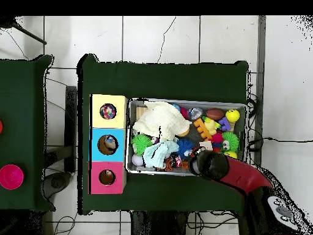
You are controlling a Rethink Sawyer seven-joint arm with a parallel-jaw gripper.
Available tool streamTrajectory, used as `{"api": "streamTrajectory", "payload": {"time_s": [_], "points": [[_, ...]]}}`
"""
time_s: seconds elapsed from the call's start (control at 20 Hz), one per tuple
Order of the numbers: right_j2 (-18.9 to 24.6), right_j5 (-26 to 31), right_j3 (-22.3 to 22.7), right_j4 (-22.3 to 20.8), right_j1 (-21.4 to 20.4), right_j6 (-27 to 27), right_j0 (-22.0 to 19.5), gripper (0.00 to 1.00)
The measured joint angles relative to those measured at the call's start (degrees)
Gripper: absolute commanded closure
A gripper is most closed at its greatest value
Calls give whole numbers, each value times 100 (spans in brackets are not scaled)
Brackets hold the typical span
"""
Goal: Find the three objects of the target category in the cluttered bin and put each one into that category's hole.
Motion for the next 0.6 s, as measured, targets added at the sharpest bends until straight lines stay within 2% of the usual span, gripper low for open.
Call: {"api": "streamTrajectory", "payload": {"time_s": [0.3,0.6], "points": [[323,1,-313,-447,22,-1,-426,0],[520,25,-568,-752,32,-1,-631,0]]}}
